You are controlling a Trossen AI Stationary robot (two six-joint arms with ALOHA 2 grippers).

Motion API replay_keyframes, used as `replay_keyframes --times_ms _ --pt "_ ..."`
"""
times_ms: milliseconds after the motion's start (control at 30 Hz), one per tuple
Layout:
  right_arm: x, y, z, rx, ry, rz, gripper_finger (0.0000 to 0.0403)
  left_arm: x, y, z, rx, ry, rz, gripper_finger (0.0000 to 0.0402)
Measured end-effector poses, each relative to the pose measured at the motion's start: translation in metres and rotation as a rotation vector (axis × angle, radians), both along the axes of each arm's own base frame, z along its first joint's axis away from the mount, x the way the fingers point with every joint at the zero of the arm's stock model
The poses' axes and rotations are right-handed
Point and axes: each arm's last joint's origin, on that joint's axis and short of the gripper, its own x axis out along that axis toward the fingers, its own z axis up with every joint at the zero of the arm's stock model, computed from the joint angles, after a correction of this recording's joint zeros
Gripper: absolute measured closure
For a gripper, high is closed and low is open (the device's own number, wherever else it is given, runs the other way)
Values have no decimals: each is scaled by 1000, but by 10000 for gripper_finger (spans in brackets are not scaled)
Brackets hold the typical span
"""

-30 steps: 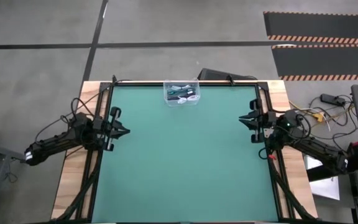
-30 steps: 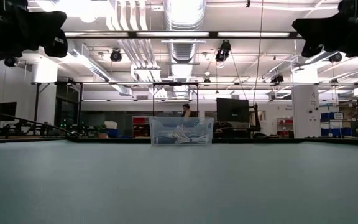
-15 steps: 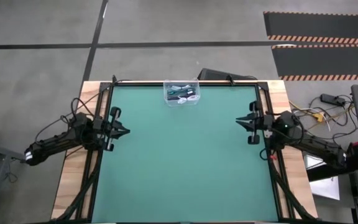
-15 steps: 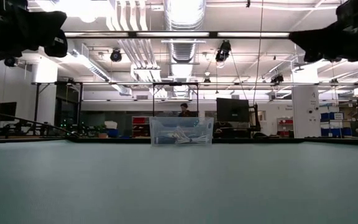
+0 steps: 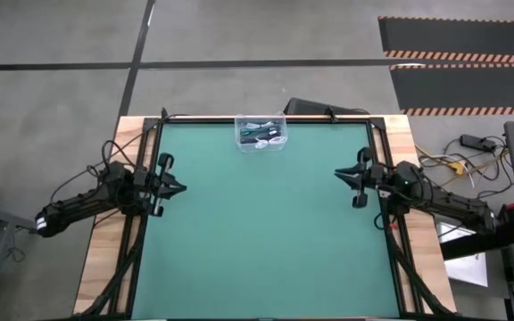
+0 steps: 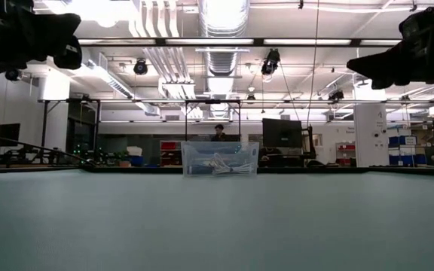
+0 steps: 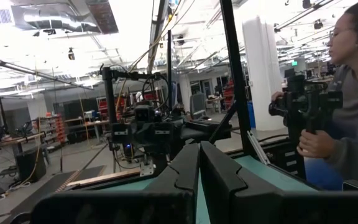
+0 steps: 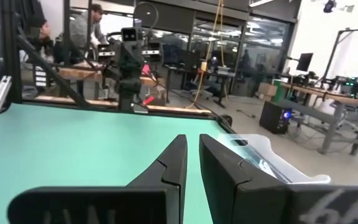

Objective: Pick and place USB-C Cables
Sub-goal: Return to Home Position

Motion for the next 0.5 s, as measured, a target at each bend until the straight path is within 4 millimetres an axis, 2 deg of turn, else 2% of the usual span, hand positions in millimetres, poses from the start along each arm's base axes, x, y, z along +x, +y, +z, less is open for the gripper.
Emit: replay_keyframes --times_ms 167,400,500 --pt "1 3 0 -9 1 35 369 0 0 0 0 1 0 402" --pt "2 11 0 -194 17 100 369 0 0 0 0 1 0 402" --pt "3 11 -1 -221 28 100 369 0 0 0 -1 2 0 402"
